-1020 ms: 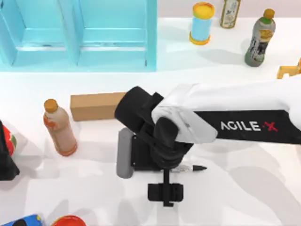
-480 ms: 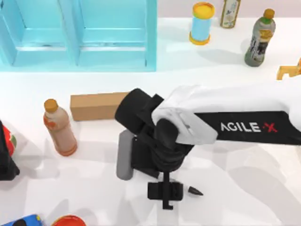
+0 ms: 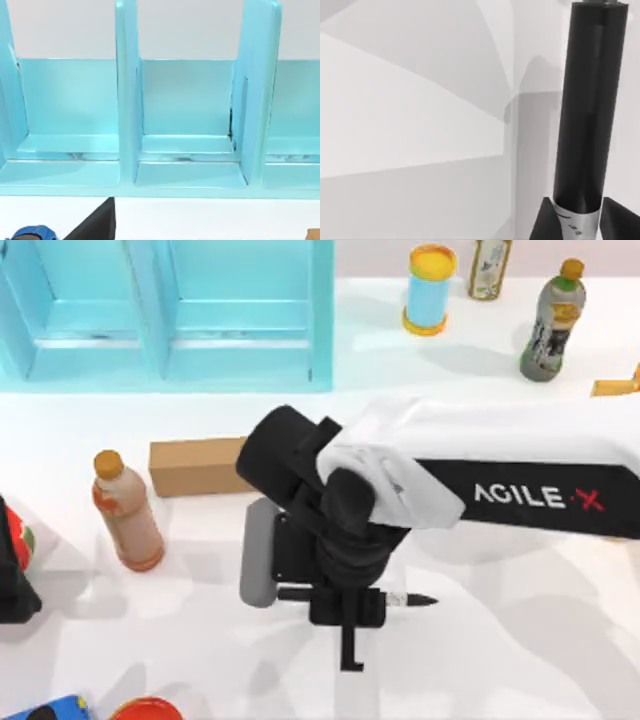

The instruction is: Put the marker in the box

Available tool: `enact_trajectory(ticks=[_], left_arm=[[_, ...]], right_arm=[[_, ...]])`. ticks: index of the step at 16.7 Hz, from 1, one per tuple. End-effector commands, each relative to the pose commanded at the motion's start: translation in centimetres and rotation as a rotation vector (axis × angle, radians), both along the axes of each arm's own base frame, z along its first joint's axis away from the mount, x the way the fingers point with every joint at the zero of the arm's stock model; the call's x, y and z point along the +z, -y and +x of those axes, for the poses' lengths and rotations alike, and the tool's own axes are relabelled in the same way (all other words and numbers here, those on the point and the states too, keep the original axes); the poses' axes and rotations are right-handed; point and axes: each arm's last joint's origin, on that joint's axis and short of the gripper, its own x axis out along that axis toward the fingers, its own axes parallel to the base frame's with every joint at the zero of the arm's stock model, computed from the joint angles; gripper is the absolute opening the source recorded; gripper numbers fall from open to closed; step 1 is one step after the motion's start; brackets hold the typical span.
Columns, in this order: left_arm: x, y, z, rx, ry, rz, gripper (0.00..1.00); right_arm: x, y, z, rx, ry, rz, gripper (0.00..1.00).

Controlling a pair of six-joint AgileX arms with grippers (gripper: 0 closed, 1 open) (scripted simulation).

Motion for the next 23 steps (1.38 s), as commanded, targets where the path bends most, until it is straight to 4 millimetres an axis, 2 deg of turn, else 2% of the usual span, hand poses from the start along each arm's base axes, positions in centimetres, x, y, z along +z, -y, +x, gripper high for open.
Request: enact_trajectory(ticks=[7, 12, 14, 16, 18, 20, 23], left_arm=[[0.0, 0.0, 0.0, 0.0, 0.0, 0.0, 1.0], [0.0, 0.0, 0.0, 0.0, 0.0, 0.0, 1.0], [0.0, 0.0, 0.0, 0.0, 0.0, 0.0, 1.0], [0.0, 0.0, 0.0, 0.0, 0.0, 0.0, 1.0], [0.0, 0.0, 0.0, 0.0, 0.0, 0.0, 1.0], [0.0, 0.0, 0.0, 0.0, 0.0, 0.0, 1.0], [0.0, 0.0, 0.0, 0.0, 0.0, 0.0, 1.0]], right_arm=[[7.3, 0.4, -0.3, -0.001, -0.015, -0.013, 0.0], [7.5, 0.4, -0.3, -0.002, -0.014, -0.011, 0.0], [8.6, 1.2, 0.4, -0.059, 0.004, 0.021, 0.0], [10.9, 3.3, 2.0, -0.197, 0.04, 0.093, 0.0], [13.8, 6.8, 4.0, -0.408, 0.084, 0.19, 0.0], [16.7, 11.4, 5.8, -0.673, 0.126, 0.303, 0.0], [20.1, 19.6, 7.3, -1.137, 0.18, 0.476, 0.0]])
